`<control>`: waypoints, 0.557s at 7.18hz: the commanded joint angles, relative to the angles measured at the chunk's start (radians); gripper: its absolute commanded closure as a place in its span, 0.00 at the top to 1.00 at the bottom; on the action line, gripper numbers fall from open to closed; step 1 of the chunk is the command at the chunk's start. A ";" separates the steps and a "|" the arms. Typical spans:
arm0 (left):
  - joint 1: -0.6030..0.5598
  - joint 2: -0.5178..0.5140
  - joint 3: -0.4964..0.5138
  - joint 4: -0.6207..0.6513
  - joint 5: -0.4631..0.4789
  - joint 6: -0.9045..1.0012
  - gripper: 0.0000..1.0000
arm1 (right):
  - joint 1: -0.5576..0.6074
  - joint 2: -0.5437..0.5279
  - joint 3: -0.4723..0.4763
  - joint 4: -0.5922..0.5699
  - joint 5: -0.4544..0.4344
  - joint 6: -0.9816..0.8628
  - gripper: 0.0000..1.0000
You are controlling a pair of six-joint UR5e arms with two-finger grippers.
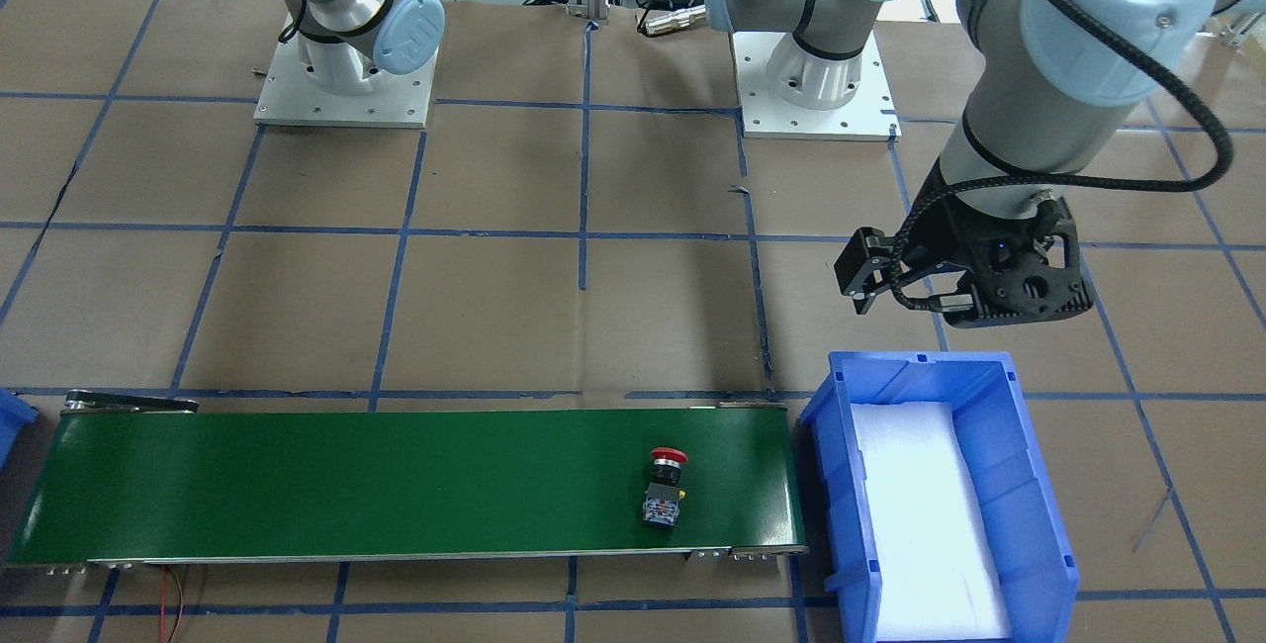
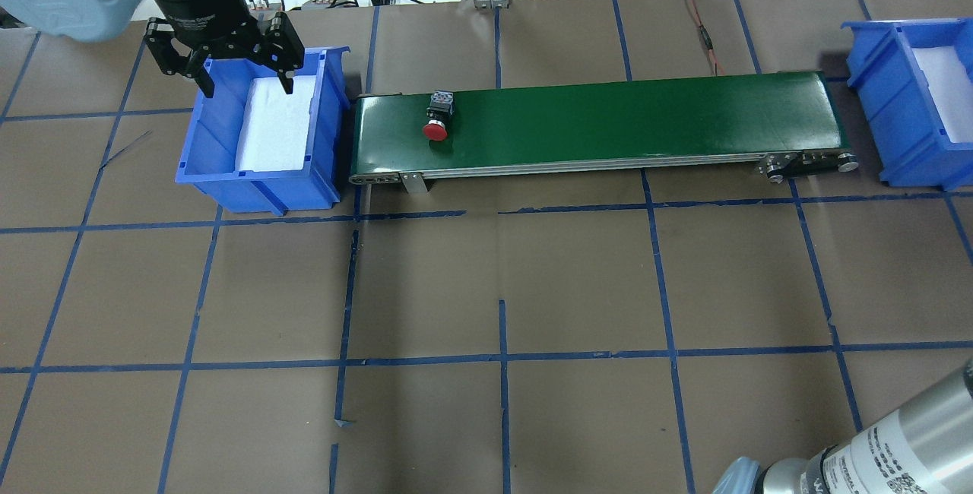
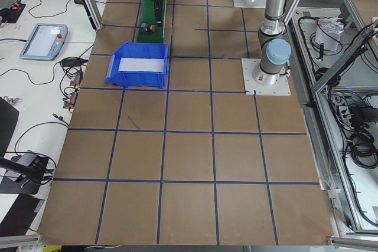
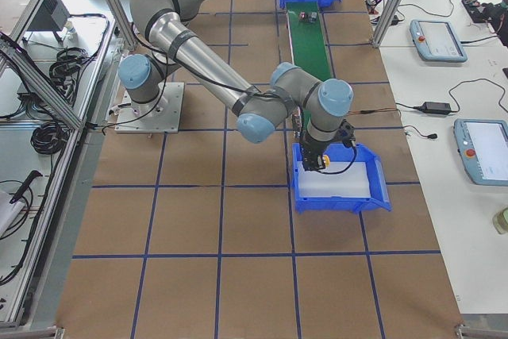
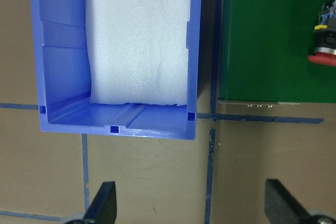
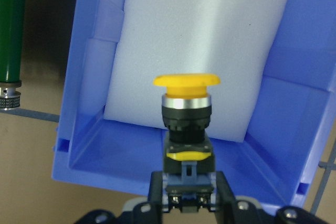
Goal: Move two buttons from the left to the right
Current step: 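Carry the yellow button with the right gripper into the far blue bin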
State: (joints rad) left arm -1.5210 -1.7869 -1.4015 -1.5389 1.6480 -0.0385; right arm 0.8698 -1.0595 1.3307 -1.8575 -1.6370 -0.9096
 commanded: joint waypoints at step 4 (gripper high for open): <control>0.028 0.038 0.010 0.048 -0.036 0.000 1.00 | 0.001 0.055 0.007 -0.054 0.002 0.002 0.09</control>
State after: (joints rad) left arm -1.4902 -1.7711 -1.3959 -1.5120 1.6163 -0.0382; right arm 0.8700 -1.0155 1.3363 -1.8985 -1.6353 -0.9082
